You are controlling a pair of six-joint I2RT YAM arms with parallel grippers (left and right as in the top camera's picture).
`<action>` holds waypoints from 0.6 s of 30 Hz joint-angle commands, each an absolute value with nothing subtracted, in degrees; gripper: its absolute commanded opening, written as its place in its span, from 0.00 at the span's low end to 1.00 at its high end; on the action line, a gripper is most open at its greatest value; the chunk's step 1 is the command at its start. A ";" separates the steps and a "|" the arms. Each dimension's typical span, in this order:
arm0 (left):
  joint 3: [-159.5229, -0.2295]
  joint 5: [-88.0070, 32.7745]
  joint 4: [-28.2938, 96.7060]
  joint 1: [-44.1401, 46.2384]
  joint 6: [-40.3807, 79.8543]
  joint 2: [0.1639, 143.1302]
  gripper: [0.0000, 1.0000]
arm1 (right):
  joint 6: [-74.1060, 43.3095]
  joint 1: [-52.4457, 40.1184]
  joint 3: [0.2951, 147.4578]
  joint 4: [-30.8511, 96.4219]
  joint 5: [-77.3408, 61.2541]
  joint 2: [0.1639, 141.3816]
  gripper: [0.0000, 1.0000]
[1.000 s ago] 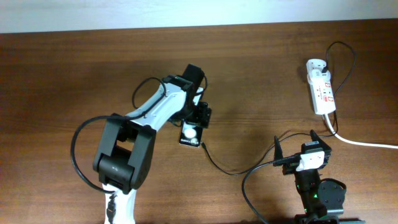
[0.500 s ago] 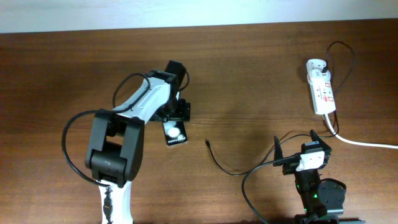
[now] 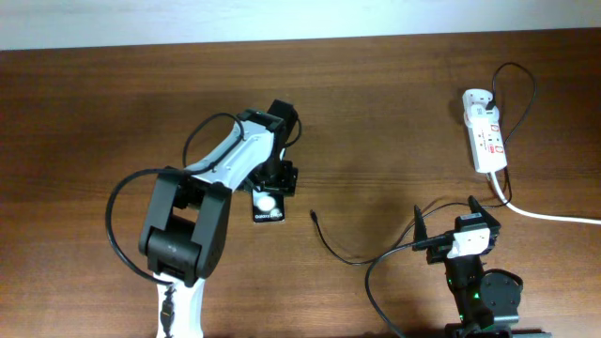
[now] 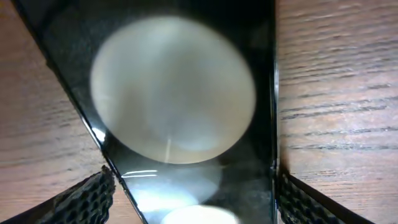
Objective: Plug charger to phone and switch on socket
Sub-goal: 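Grasp the phone's bottom edge with the left gripper and align it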
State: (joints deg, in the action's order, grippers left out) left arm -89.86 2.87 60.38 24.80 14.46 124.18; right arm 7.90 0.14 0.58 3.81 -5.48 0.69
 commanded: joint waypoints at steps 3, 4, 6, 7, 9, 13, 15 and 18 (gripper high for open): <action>-87.05 4.56 57.23 24.82 15.73 128.79 0.99 | 7.92 0.49 0.32 4.12 -5.56 0.36 0.99; -87.05 3.84 57.30 24.82 21.47 128.79 0.99 | 7.92 0.49 0.32 4.12 -5.56 0.36 0.99; -87.05 3.81 56.23 24.60 27.94 128.79 0.99 | 7.92 0.49 0.32 4.12 -5.56 0.36 0.99; -87.05 3.86 56.23 24.60 28.82 128.79 0.99 | 7.92 0.49 0.32 4.12 -5.58 0.36 0.99; -87.05 3.90 56.16 24.60 30.02 128.79 0.99 | 7.92 0.49 0.32 4.12 -5.56 0.36 0.99; -87.02 4.91 54.78 23.73 26.98 128.79 0.99 | 7.92 0.49 0.32 4.12 -5.56 0.36 0.99; -87.02 4.95 54.74 23.68 22.17 128.79 0.99 | 7.92 0.49 0.32 4.12 -5.56 0.36 0.99; -87.02 4.91 55.11 22.41 21.37 128.79 1.00 | 7.92 0.49 0.32 4.12 -5.56 0.36 0.99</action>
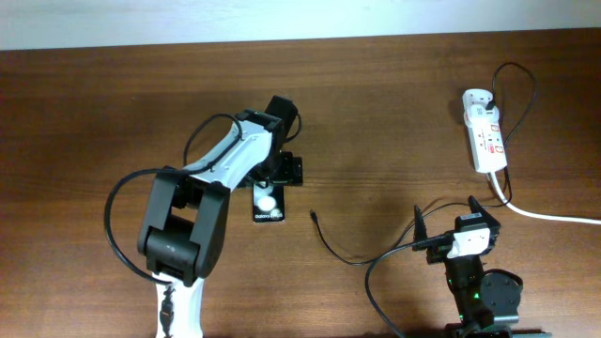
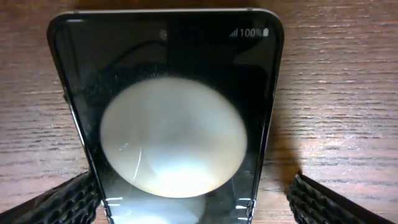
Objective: Plug charger to phone and switch on socket
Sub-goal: 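Grasp the phone's bottom edge with the left gripper and align it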
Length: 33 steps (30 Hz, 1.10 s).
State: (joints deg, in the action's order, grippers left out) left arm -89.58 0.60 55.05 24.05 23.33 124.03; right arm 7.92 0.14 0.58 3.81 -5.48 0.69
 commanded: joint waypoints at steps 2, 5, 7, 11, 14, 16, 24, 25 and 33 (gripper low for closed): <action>-87.02 4.71 55.11 21.30 20.67 128.79 0.98 | 7.92 0.49 0.32 4.12 -5.56 0.36 0.99; -87.02 4.71 54.68 21.30 20.38 129.75 0.94 | 7.92 0.49 0.32 4.12 -5.56 0.36 0.99; -87.02 4.08 54.70 21.30 21.12 130.67 0.95 | 7.92 0.49 0.32 4.12 -5.56 0.36 0.99; -87.02 4.03 54.70 21.30 21.10 130.76 0.98 | 7.92 0.49 0.32 4.12 -5.56 0.36 0.99; -87.05 3.20 54.70 21.30 21.12 130.76 1.00 | 7.92 0.49 0.32 4.12 -5.56 0.36 0.99; -87.05 2.70 54.72 21.30 21.12 130.76 1.00 | 7.92 0.49 0.32 4.12 -5.56 0.36 0.99; -87.02 0.16 54.24 19.66 19.18 130.76 1.00 | 7.92 0.49 0.32 4.12 -5.58 0.36 0.99; -87.02 0.19 53.65 19.70 19.18 130.76 1.00 | 7.92 0.49 0.32 4.12 -5.56 0.36 0.99; -87.02 -0.30 52.73 19.70 18.33 130.76 0.84 | 7.92 0.49 0.32 4.12 -5.56 0.36 0.99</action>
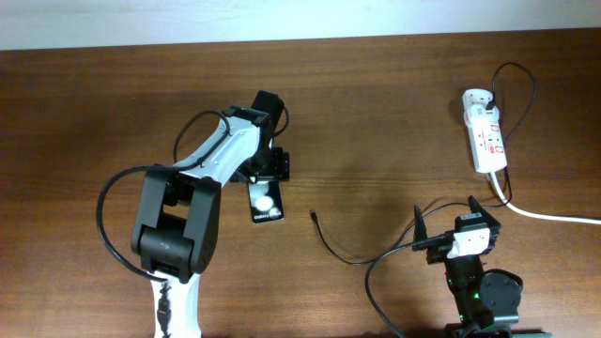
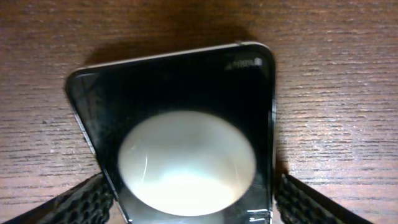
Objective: Plug charger to phone and switch on socket
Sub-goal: 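Grasp the phone's bottom edge with the left gripper and align it, then bring the right gripper to the phone and grip its side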
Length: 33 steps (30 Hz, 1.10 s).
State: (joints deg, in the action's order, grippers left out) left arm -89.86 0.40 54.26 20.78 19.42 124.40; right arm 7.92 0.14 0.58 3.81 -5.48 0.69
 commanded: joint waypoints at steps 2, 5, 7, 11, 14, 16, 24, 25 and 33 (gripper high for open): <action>-87.00 -0.34 52.60 19.70 18.37 130.76 0.81 | 7.92 0.49 0.32 4.12 -5.56 0.36 0.99; -84.55 -1.37 52.71 19.70 20.82 130.76 0.86 | 7.92 0.49 0.32 4.12 -5.56 0.36 0.99; -84.47 -1.39 52.29 19.70 20.95 130.76 0.71 | 7.92 0.49 0.32 4.12 -5.56 0.36 0.99; -86.11 -1.80 53.65 19.68 20.91 130.65 0.70 | 7.92 0.49 0.32 4.12 -5.56 0.36 0.99; -89.47 -3.77 56.42 19.68 20.36 130.10 0.71 | 7.92 0.49 0.32 4.12 -5.56 0.36 0.99; -90.91 -3.90 56.69 19.68 19.62 128.81 0.70 | 7.92 0.49 0.32 4.12 -5.56 0.36 0.99; -91.35 -10.48 57.17 16.82 13.96 125.01 0.71 | 14.98 0.49 0.32 4.60 0.67 0.36 0.99; -91.35 -11.25 57.19 16.08 13.54 125.01 0.71 | 15.00 0.49 0.32 4.60 0.69 0.36 0.99; -91.35 -14.81 57.06 14.74 11.86 125.01 0.72 | -5.23 0.40 4.49 5.65 -23.40 0.82 0.99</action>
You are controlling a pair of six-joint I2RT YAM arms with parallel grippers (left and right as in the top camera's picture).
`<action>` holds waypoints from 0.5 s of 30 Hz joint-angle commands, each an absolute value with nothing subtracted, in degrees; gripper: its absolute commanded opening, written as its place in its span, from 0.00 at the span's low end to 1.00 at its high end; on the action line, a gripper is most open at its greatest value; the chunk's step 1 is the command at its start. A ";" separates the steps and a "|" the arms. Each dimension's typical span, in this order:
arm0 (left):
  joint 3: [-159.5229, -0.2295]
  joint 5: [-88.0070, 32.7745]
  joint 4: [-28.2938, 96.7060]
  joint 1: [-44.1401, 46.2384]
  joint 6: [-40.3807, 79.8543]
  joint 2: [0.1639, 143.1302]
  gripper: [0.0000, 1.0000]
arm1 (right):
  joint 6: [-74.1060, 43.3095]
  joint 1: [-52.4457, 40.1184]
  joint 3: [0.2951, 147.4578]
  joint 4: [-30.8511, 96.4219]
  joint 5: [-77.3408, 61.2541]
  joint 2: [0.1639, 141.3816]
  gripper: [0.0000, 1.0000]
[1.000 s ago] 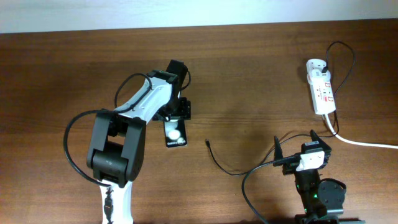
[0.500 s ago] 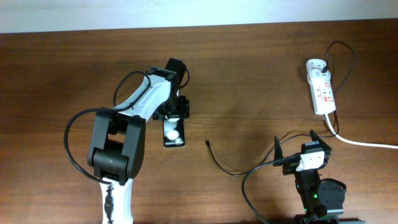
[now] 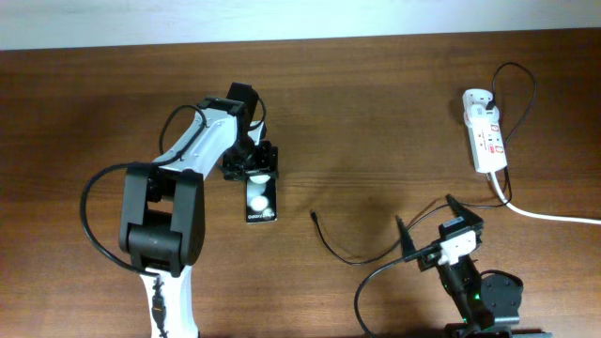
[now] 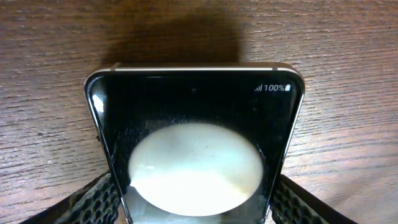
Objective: Plug charger to phone and switch on socket
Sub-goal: 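Bring the right gripper to the phone and grip its side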
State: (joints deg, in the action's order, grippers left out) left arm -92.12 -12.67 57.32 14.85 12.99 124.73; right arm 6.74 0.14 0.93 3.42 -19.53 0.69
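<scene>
A black phone lies flat on the wooden table, its screen lit and reflecting a round lamp. In the left wrist view the phone fills the gap between my left gripper's fingers, whose pads press on both of its long edges. My left gripper is shut on the phone's far end. The black charger cable lies right of the phone, and its plug tip is free. My right gripper stands open near the front edge, beside the cable. The white socket strip lies at the far right.
The strip's white lead runs off the right edge, and a thin black wire loops behind the strip. The right arm's base sits at the front edge. The left arm reaches in from the front left.
My left gripper has moved left and farther back, and the phone has shifted slightly left with it. The phone now sits square between the pads. My right gripper has tilted and shifted left.
My left gripper first stood very low over the skewed phone. Then it showed the whole top edge with gaps beside both fingers. Later the fingers were close against the tilted phone. Now they grip it squarely, a little left of where it lay.
</scene>
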 commanded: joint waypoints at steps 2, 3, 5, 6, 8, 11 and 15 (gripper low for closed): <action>-91.35 -14.81 57.06 14.74 11.86 125.01 0.71 | -5.21 0.40 13.13 10.37 -23.31 4.08 0.99; -91.35 -14.81 57.08 14.72 11.86 125.01 0.72 | -5.08 0.40 28.25 20.88 -21.10 13.41 0.99; -91.35 -14.81 57.08 14.72 11.86 125.01 0.72 | -4.75 0.40 48.75 37.95 -21.04 28.40 0.99; -91.35 -14.81 57.08 14.74 11.86 125.01 0.72 | -4.75 0.40 60.40 48.82 -21.02 37.52 0.99; -91.35 -14.81 57.08 14.72 11.86 125.01 0.72 | -5.02 0.40 77.43 62.00 -21.65 52.82 0.99; -91.35 -14.66 57.10 14.57 11.86 125.01 0.72 | -4.86 0.36 82.98 66.04 -37.45 65.98 0.90; -91.35 -14.83 57.80 14.55 11.86 124.86 0.70 | -2.85 -8.95 78.67 63.94 -37.91 78.83 0.85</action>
